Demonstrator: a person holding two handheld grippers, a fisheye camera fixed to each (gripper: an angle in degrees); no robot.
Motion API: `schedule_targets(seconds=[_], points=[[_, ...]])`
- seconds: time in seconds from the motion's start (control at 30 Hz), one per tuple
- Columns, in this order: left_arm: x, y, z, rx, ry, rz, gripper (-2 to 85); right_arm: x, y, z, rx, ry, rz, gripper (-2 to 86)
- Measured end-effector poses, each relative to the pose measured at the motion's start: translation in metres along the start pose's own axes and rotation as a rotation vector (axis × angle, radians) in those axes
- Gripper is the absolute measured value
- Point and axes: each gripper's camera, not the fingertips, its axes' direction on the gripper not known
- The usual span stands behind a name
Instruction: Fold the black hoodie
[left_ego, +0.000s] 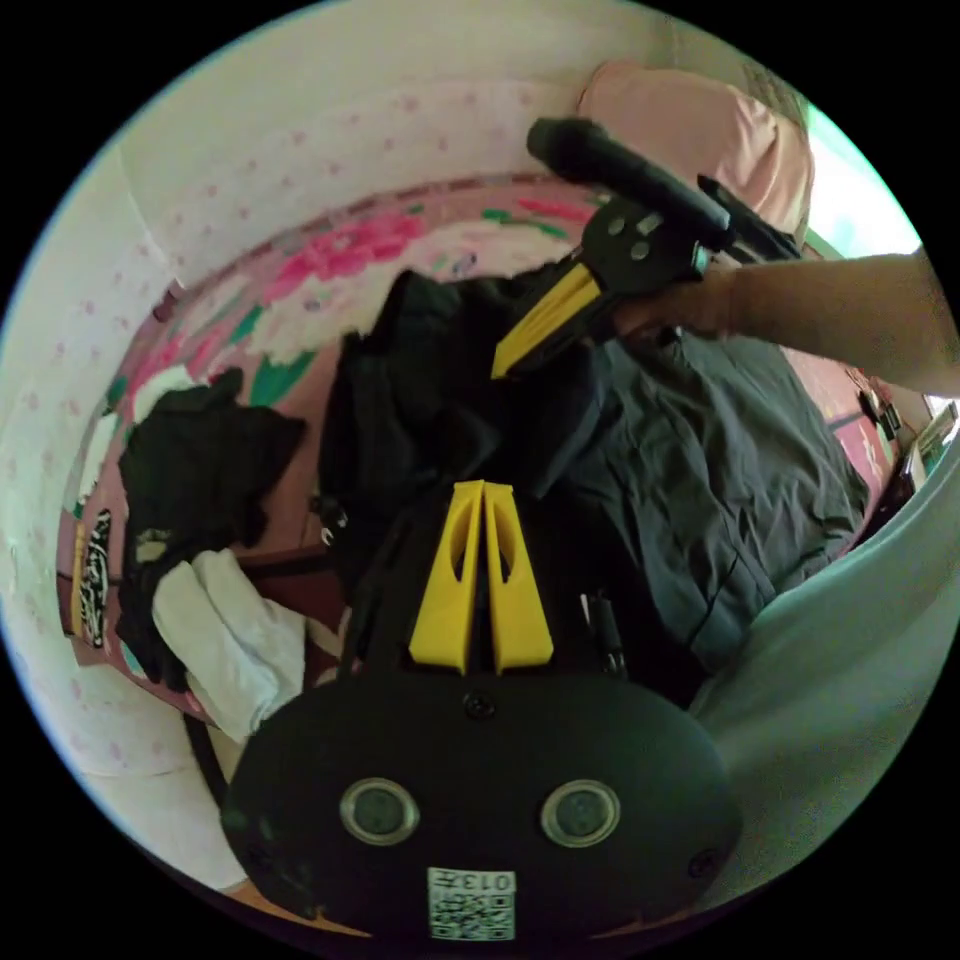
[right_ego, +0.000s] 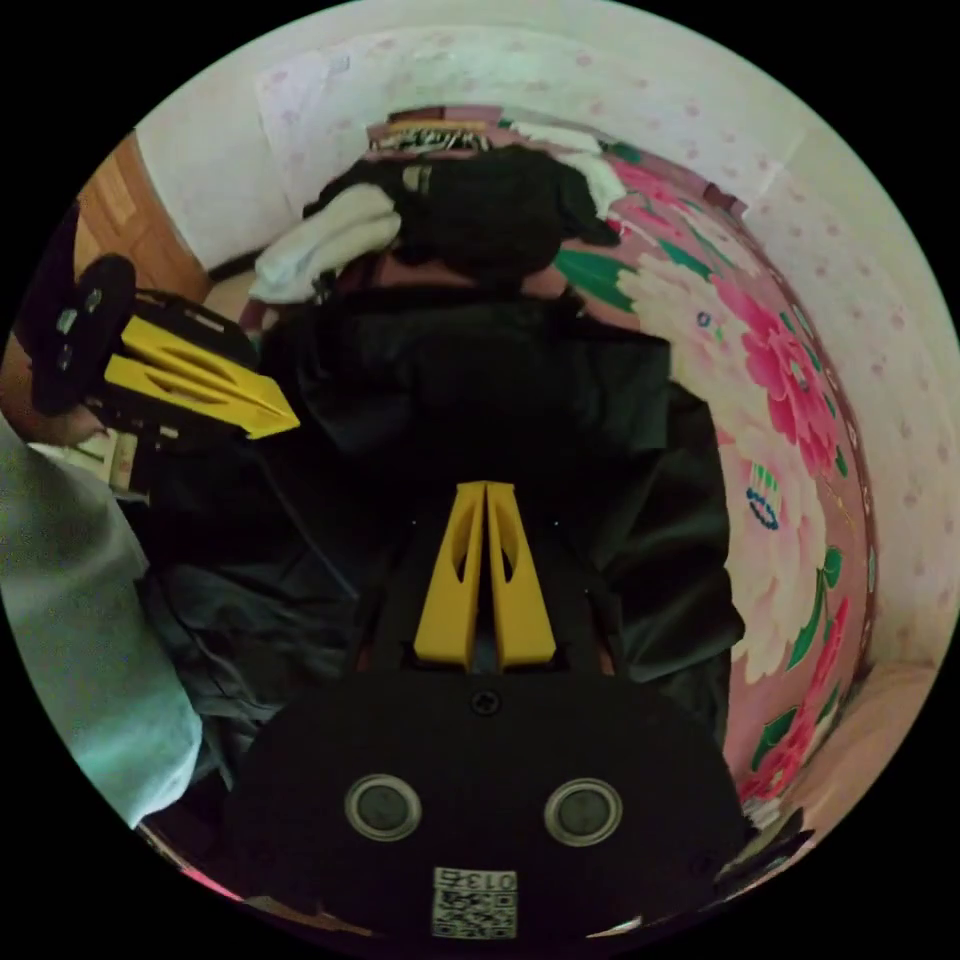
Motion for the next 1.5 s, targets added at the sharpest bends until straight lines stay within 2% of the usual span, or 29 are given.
schedule_targets(seconds=[0.07, 0.13, 0.2, 0.23, 0.37, 0.4, 0.53, 0.63, 0.67, 0.7, 0.73, 0.8, 0.9, 1.07, 1.13, 1.23, 1.3, 1.37, 1.43, 1.5], points=[[-0.005, -0.008, -0.001, 0.015, -0.064, 0.017, -0.4, 0.014, -0.009, -0.013, 0.073, 0.019, 0.072, -0.1], [-0.013, -0.014, 0.015, -0.054, -0.062, 0.018, -0.3, 0.025, -0.021, -0.017, 0.111, 0.068, 0.116, -0.1], [-0.026, -0.01, 0.052, -0.268, 0.046, -0.026, -0.3, 0.039, -0.038, -0.008, 0.109, 0.124, 0.153, -0.1], [-0.029, -0.006, 0.06, -0.3, 0.075, -0.042, -0.3, 0.042, -0.041, -0.002, 0.099, 0.135, 0.162, 0.0], [-0.043, 0.008, 0.064, -0.253, 0.117, -0.084, -0.1, 0.063, -0.053, 0.074, -0.177, 0.034, 0.145, 0.4], [-0.045, 0.01, 0.062, -0.25, 0.114, -0.068, 0.0, 0.067, -0.052, 0.078, -0.12, 0.025, 0.142, 0.6], [-0.066, 0.019, 0.035, -0.179, 0.191, -0.121, 0.8, 0.091, -0.061, 0.073, -0.138, -0.071, 0.205, 1.2], [-0.089, 0.041, -0.014, -0.002, 0.053, -0.232, 5.2, 0.114, -0.058, 0.046, -0.024, -0.101, 0.272, 4.6], [-0.1, 0.052, -0.027, 0.034, -0.04, -0.3, 9.6, 0.124, -0.058, 0.041, -0.019, -0.155, 0.307, 7.4], [-0.111, 0.061, -0.031, 0.012, -0.11, -0.368, 15.1, 0.133, -0.059, 0.038, -0.005, -0.23, 0.372, 10.6], [-0.118, 0.066, -0.031, -0.014, -0.116, -0.401, 16.6, 0.137, -0.059, 0.037, 0.006, -0.265, 0.407, 10.9], [-0.143, 0.081, -0.019, -0.082, 0.035, -0.509, 21.2, 0.137, -0.064, 0.037, 0.041, -0.378, 0.461, 11.7], [-0.16, 0.091, 0.0, -0.126, 0.292, -0.602, 23.4, 0.12, -0.064, 0.046, 0.062, -0.337, 0.526, 11.8], [-0.157, 0.085, 0.012, -0.151, 0.484, -0.589, 23.8, 0.105, -0.056, 0.106, -0.003, -0.367, 0.676, 15.2], [-0.154, 0.081, 0.01, -0.176, 0.472, -0.591, 23.1, 0.104, -0.059, 0.125, -0.018, -0.349, 0.71, 17.1], [-0.149, 0.074, 0.003, -0.213, 0.526, -0.6, 15.5, 0.103, -0.071, 0.149, -0.026, -0.399, 0.773, 24.9], [-0.135, 0.064, -0.01, -0.24, 0.441, -0.524, 9.9, 0.097, -0.084, 0.167, -0.072, -0.392, 0.794, 30.1], [-0.118, 0.051, -0.022, -0.251, 0.375, -0.432, 7.9, 0.093, -0.091, 0.182, -0.097, -0.401, 0.829, 33.2], [-0.097, 0.036, -0.036, -0.264, 0.286, -0.304, 6.9, 0.089, -0.1, 0.196, -0.139, -0.392, 0.844, 34.0], [-0.065, 0.022, -0.053, -0.259, 0.175, -0.125, 6.2, 0.082, -0.109, 0.222, -0.277, -0.268, 0.815, 30.3]])
